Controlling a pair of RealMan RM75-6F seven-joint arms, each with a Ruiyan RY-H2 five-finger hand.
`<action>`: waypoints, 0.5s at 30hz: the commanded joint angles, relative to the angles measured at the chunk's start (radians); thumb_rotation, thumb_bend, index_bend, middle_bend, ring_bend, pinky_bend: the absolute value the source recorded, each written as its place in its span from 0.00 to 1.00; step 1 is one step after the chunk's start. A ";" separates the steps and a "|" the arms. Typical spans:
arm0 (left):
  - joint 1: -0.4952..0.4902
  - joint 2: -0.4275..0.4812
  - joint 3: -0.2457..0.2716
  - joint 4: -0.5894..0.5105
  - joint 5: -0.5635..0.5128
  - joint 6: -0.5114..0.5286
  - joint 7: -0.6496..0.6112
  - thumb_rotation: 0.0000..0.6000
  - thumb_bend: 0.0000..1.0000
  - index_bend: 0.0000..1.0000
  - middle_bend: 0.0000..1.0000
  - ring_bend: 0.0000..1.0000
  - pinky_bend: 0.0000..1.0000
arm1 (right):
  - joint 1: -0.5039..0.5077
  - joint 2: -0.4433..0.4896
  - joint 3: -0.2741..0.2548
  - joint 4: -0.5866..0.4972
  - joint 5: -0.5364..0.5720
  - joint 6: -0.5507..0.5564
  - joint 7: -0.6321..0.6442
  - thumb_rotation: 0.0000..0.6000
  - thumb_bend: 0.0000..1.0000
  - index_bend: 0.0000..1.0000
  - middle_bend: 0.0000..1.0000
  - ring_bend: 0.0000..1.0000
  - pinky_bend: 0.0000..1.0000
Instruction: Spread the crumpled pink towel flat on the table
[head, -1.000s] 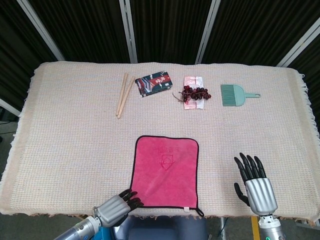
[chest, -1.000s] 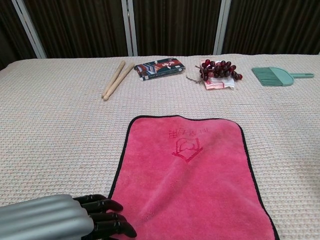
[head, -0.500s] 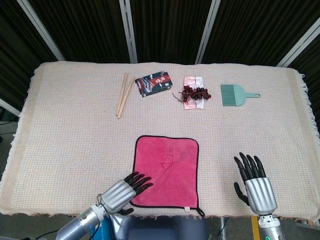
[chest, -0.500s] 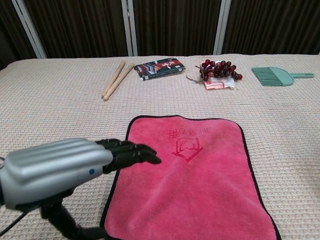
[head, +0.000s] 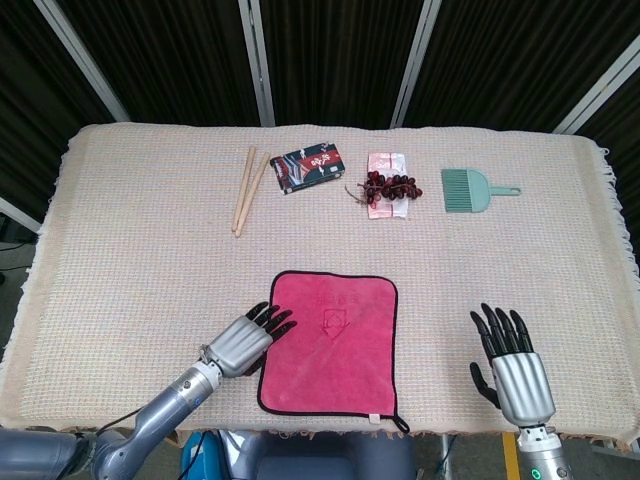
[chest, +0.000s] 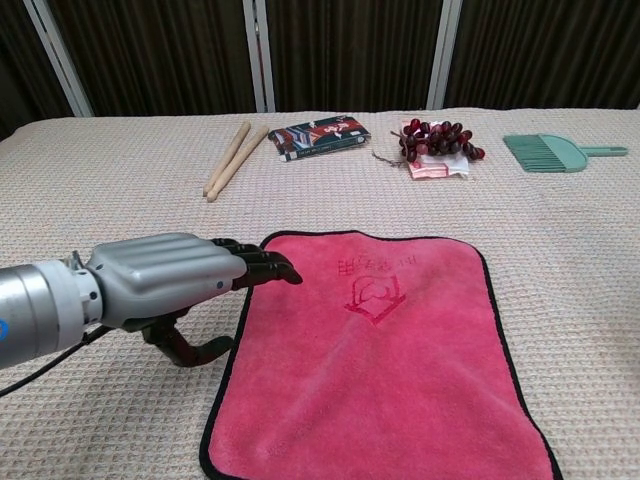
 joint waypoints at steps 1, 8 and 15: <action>-0.024 -0.027 -0.018 0.033 -0.027 -0.006 0.018 1.00 0.57 0.00 0.00 0.00 0.02 | 0.002 0.001 0.004 0.002 0.007 -0.003 0.002 1.00 0.42 0.00 0.00 0.00 0.00; -0.068 -0.054 -0.035 0.101 -0.077 -0.004 0.055 1.00 0.57 0.00 0.01 0.00 0.02 | 0.004 0.000 0.010 0.011 0.028 -0.014 0.011 1.00 0.42 0.00 0.00 0.00 0.00; -0.091 -0.061 -0.032 0.150 -0.151 -0.003 0.075 1.00 0.57 0.00 0.01 0.00 0.02 | 0.005 0.002 0.011 0.012 0.034 -0.019 0.012 1.00 0.42 0.00 0.00 0.00 0.00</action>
